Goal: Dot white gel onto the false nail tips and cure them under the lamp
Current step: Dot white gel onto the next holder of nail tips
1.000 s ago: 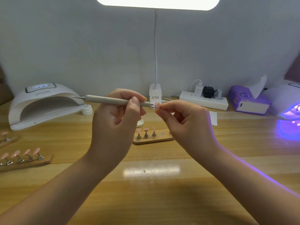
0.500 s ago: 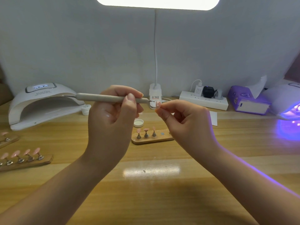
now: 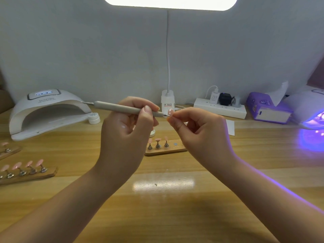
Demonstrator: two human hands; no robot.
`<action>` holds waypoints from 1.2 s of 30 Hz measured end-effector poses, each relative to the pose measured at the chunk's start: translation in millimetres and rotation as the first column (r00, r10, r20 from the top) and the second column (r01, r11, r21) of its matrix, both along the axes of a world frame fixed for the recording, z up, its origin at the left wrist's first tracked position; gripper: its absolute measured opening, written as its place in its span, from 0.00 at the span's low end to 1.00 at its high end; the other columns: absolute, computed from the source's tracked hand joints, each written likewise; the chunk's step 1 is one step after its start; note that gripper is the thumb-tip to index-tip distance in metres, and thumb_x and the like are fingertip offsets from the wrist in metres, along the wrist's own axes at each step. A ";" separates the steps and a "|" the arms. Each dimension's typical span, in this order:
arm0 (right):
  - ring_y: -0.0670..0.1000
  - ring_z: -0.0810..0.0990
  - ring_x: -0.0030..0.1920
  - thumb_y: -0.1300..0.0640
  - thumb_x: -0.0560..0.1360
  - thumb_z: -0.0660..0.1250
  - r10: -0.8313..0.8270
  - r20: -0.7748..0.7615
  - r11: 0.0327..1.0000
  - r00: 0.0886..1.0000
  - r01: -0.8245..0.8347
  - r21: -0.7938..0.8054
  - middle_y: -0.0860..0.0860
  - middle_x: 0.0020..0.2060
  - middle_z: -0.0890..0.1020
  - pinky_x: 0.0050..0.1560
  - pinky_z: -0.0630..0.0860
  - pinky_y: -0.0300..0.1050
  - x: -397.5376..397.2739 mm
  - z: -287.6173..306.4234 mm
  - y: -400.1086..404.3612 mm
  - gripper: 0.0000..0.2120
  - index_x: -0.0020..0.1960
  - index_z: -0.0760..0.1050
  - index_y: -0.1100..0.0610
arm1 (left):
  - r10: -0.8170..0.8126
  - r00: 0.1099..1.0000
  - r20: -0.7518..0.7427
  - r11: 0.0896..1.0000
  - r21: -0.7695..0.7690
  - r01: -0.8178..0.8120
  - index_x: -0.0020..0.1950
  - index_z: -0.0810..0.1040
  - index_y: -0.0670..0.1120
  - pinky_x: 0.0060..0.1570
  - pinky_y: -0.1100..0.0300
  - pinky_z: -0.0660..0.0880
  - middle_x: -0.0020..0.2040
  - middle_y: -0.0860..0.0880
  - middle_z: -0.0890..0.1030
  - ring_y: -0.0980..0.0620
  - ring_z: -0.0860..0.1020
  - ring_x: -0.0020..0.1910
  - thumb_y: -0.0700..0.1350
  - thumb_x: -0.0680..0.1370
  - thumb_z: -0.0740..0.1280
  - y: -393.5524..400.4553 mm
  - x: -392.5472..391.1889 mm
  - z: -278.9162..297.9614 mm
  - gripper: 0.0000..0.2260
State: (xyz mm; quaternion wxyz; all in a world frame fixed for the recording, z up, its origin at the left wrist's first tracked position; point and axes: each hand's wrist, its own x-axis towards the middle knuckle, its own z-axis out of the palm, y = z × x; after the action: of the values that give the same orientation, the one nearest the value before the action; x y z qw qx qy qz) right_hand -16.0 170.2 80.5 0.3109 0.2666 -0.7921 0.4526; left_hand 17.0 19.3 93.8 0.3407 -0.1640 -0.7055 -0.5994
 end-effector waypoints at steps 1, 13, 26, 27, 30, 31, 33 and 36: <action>0.45 0.72 0.27 0.56 0.74 0.70 0.000 0.001 1.000 1.000 0.000 0.002 0.37 0.29 0.75 0.30 0.67 0.32 0.0 -0.1 0.1 0.06 0.49 0.83 0.55 | 0.003 1.000 0.002 1.000 -0.001 -0.003 0.43 0.79 0.48 0.34 0.67 0.75 0.36 0.49 0.81 0.56 0.79 0.35 0.42 0.77 0.60 0.0 0.0 -0.3 0.09; 0.44 0.72 0.27 0.56 0.74 0.70 0.001 -0.012 1.000 1.000 -0.001 0.004 0.36 0.27 0.74 0.30 0.66 0.30 -0.7 -1.0 0.1 0.05 0.48 0.83 0.54 | 0.009 1.000 0.007 1.000 0.003 -0.009 0.44 0.79 0.47 0.36 0.68 0.75 0.35 0.51 0.81 0.58 0.79 0.36 0.42 0.77 0.60 -0.6 0.0 -0.7 0.08; 0.44 0.73 0.28 0.56 0.74 0.70 0.002 -0.015 1.000 1.000 -0.002 0.006 0.38 0.29 0.76 0.30 0.67 0.31 -1.4 -2.5 -0.7 0.05 0.48 0.83 0.54 | 0.011 1.000 0.003 1.000 0.008 -0.011 0.44 0.79 0.48 0.36 0.68 0.75 0.36 0.51 0.81 0.57 0.80 0.36 0.42 0.78 0.60 -0.2 -0.8 -1.5 0.08; 0.43 0.73 0.28 0.56 0.74 0.70 0.004 -0.013 1.000 1.000 -0.004 0.002 0.37 0.29 0.76 0.30 0.67 0.30 -1.5 -2.6 -0.6 0.05 0.48 0.83 0.54 | 0.012 1.000 0.001 1.000 0.007 -0.012 0.44 0.79 0.48 0.36 0.68 0.75 0.35 0.51 0.81 0.57 0.80 0.36 0.42 0.78 0.60 -0.3 -0.8 -1.5 0.08; 0.43 0.73 0.27 0.57 0.74 0.70 0.014 -0.011 1.000 1.000 -0.015 -0.004 0.38 0.29 0.76 0.30 0.67 0.30 -1.3 -2.5 0.0 0.05 0.48 0.83 0.55 | 0.009 1.000 0.003 1.000 0.006 -0.009 0.44 0.79 0.48 0.35 0.68 0.75 0.36 0.51 0.81 0.57 0.80 0.36 0.42 0.77 0.60 0.0 -0.7 -1.9 0.08; 0.43 0.73 0.27 0.57 0.74 0.70 0.015 -0.011 1.000 1.000 -0.015 -0.002 0.38 0.30 0.77 0.30 0.67 0.30 -1.1 -2.6 0.0 0.05 0.48 0.83 0.55 | 0.011 1.000 0.003 1.000 0.006 -0.011 0.44 0.79 0.48 0.35 0.68 0.75 0.36 0.51 0.81 0.57 0.80 0.36 0.42 0.78 0.60 0.1 -0.7 -2.2 0.08; 0.44 0.73 0.28 0.57 0.74 0.70 0.015 -0.010 1.000 1.000 -0.015 -0.002 0.39 0.30 0.77 0.30 0.68 0.31 -0.9 -2.6 0.0 0.05 0.48 0.83 0.55 | 0.016 1.000 -0.002 1.000 0.004 -0.016 0.45 0.79 0.48 0.36 0.68 0.75 0.35 0.52 0.81 0.57 0.80 0.36 0.42 0.78 0.60 0.5 -1.1 -2.7 0.08; 0.44 0.73 0.27 0.57 0.74 0.71 0.017 -0.007 1.000 1.000 -0.017 -0.004 0.39 0.29 0.77 0.31 0.67 0.31 -1.3 -2.7 0.1 0.04 0.48 0.83 0.55 | 0.018 1.000 -0.002 1.000 0.009 -0.018 0.44 0.79 0.48 0.35 0.67 0.76 0.36 0.51 0.81 0.57 0.79 0.35 0.42 0.78 0.60 1.4 -1.5 -3.5 0.08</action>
State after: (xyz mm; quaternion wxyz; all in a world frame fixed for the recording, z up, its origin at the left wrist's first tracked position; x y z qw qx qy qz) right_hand -17.2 170.3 77.8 0.3103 0.2743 -0.7879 0.4557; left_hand 15.6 20.6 90.3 0.3475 -0.1564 -0.7040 -0.5993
